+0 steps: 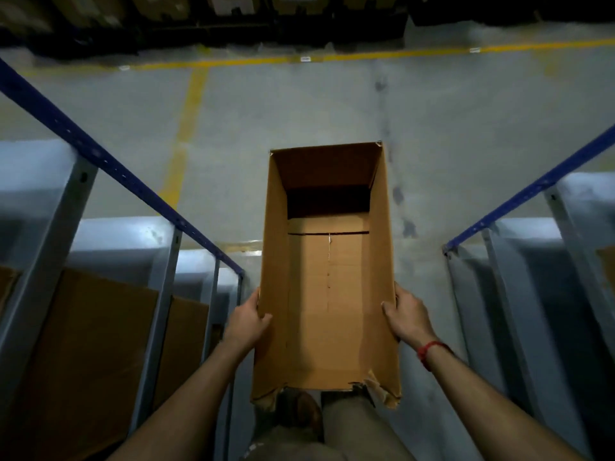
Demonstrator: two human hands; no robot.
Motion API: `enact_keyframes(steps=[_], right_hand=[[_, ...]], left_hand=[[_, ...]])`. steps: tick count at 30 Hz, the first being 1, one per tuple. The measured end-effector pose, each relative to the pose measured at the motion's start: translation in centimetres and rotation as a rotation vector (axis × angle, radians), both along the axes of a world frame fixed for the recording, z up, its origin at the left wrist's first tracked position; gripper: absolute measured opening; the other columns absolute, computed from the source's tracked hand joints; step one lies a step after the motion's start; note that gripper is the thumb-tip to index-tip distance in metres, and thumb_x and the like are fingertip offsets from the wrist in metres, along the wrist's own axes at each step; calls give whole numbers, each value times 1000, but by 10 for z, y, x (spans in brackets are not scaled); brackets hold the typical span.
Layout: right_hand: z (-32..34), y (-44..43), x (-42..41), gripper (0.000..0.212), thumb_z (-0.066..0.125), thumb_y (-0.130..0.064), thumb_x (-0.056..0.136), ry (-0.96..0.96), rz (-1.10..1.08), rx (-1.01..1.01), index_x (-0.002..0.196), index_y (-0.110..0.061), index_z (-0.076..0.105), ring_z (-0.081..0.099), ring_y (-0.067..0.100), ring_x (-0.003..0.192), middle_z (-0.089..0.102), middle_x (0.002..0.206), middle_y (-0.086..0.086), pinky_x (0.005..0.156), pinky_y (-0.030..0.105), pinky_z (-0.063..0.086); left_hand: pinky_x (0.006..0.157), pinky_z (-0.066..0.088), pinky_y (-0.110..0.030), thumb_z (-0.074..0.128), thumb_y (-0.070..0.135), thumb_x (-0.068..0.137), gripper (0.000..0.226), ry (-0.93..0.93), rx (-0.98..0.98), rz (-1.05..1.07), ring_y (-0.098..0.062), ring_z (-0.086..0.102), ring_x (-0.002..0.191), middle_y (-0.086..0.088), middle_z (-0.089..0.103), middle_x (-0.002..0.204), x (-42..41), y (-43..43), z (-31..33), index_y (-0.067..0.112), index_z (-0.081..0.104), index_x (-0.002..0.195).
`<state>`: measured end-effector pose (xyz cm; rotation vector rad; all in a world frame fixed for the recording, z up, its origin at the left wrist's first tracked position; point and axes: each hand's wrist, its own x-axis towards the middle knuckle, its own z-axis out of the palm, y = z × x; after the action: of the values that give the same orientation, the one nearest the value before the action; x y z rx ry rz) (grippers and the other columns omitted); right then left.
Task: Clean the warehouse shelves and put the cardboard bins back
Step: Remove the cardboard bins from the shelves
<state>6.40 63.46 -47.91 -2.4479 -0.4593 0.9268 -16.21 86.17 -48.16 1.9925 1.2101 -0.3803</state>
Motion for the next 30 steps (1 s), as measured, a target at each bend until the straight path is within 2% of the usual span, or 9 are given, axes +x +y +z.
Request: enact_keyframes(steps=[4, 8, 11, 14, 17, 20, 24, 28, 30], right_hand=[[-22, 59, 34, 37, 51, -15, 98, 44, 33, -12, 135, -22, 56, 66, 28, 95, 71, 114, 5, 79, 30, 51], [-43, 113, 55, 36, 51, -17, 99, 86, 42, 20, 134, -23, 57, 64, 23, 93, 70, 116, 3, 81, 29, 51], [-62, 150, 66, 36, 51, -18, 99, 96, 42, 17, 134, -23, 57, 65, 26, 100, 70, 117, 2, 85, 31, 51], [-88, 182, 74, 39, 51, -19, 99, 92, 64, -9, 138, -24, 54, 65, 28, 103, 70, 119, 4, 89, 34, 52], [-121, 213, 81, 44, 52, -18, 99, 55, 93, -60, 143, -24, 49, 65, 32, 103, 70, 117, 7, 87, 35, 52], [-162, 240, 86, 50, 51, -19, 98, 38, 127, -86, 147, -25, 44, 65, 35, 98, 71, 112, 10, 83, 38, 53], [-229, 276, 86, 54, 50, -19, 98, 30, 148, -96, 150, -26, 37, 66, 34, 94, 72, 108, 11, 83, 41, 55], [-303, 310, 83, 50, 51, -21, 99, 48, 154, -104, 148, -27, 41, 65, 35, 99, 71, 114, 10, 86, 42, 55], [-335, 324, 77, 50, 52, -22, 99, 48, 166, -108, 147, -26, 42, 64, 35, 102, 70, 117, 10, 89, 43, 54]], left_hand=[[79, 55, -32, 57, 26, 98, 60, 112, 25, 37, -10, 63, 93, 3, 64, 114, 27, 55, -16, 37, 30, 151], [77, 59, -34, 57, 31, 99, 45, 191, 113, 75, -9, 64, 82, 6, 63, 96, 49, 103, -26, 35, 42, 141], [76, 60, -36, 54, 32, 100, 33, 225, 160, 99, -12, 66, 81, 6, 62, 90, 61, 130, -37, 34, 49, 132], [70, 55, -30, 51, 32, 102, 25, 243, 161, 117, -9, 62, 77, 7, 59, 86, 69, 155, -57, 33, 50, 126], [70, 51, -28, 52, 29, 101, 31, 267, 80, 91, -7, 60, 76, 7, 58, 86, 74, 185, -85, 32, 46, 131], [79, 55, -34, 55, 27, 100, 37, 289, 27, 64, -10, 61, 80, 7, 57, 86, 77, 211, -125, 27, 42, 134], [90, 55, -43, 47, 26, 103, 36, 360, 7, 60, -22, 64, 98, -4, 61, 104, 82, 243, -189, 22, 36, 136], [88, 55, -40, 46, 20, 103, 38, 387, 36, 89, -24, 64, 101, -5, 57, 101, 80, 270, -254, 20, 34, 138], [86, 53, -39, 46, 14, 102, 41, 419, 50, 110, -27, 64, 104, -10, 60, 107, 78, 280, -284, 17, 33, 140]])
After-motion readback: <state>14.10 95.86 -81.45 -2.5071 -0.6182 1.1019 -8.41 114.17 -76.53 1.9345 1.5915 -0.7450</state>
